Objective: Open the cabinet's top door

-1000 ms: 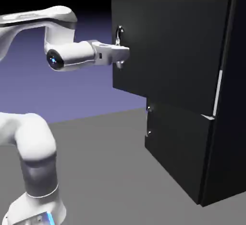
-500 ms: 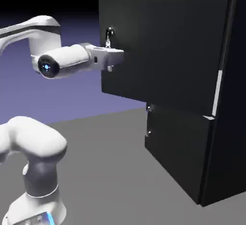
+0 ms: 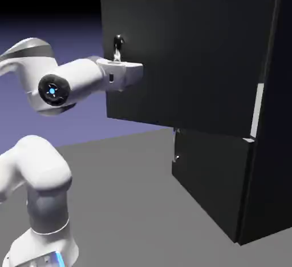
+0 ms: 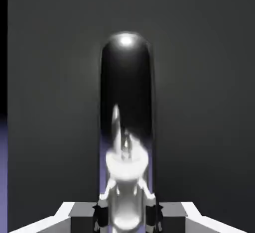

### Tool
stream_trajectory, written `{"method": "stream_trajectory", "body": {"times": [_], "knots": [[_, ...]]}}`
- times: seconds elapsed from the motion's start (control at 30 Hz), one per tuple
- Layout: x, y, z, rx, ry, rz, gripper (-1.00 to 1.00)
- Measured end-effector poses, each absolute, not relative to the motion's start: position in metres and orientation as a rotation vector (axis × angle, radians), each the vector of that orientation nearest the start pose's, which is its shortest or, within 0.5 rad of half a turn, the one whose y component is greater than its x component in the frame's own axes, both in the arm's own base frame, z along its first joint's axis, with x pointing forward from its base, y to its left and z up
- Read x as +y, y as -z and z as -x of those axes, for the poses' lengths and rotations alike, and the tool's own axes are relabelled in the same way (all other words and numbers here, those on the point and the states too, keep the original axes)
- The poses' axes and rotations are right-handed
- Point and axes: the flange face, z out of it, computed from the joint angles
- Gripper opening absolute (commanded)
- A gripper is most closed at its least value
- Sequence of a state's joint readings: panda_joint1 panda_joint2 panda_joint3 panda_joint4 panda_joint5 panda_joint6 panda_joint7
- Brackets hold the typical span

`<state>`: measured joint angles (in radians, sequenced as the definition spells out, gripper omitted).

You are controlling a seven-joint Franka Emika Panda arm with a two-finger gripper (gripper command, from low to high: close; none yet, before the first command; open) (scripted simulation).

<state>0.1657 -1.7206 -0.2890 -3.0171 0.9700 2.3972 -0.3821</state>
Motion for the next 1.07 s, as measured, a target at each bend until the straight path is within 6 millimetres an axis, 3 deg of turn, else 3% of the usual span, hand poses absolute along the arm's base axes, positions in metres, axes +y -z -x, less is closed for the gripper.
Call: {"method": "stream_trajectory", "body": {"times": [0.43,0.57,1.0,1.03,1.07], "knots": [[-0.128,-0.577,-0.14,-0.241,0.992,1.644,-1.0],[-0.176,-0.577,-0.136,-0.333,0.904,1.611,-1.0],[-0.306,-0.577,-0.155,-0.573,0.658,1.504,-1.0],[-0.312,-0.577,-0.157,-0.584,0.647,1.498,1.0],[-0.312,-0.577,-0.157,-0.583,0.648,1.499,1.0]]}}
